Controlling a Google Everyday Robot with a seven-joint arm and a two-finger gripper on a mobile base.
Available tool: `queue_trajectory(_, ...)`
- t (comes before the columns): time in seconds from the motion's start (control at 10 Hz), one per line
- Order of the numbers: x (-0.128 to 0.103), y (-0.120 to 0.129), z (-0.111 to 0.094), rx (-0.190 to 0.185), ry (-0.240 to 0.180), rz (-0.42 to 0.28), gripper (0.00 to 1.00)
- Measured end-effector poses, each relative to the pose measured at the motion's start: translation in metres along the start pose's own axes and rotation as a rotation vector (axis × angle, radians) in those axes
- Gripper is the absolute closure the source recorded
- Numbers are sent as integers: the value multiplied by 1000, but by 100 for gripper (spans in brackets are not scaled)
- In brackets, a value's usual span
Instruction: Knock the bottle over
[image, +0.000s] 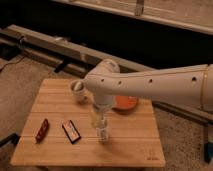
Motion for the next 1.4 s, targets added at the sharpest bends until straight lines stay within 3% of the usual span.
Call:
queue_trajectory(0.2,1,-5,4,24,30,-3,20)
queue_trajectory(0.4,3,-10,8,25,40,-1,20)
queue_trajectory(0.7,2,-6,14,-3,56,-22,20)
queue_trajectory(0.9,3,-7,15,-41,49,-30,20)
queue_trajectory(1.4,3,-8,15,-47,44,-28,20)
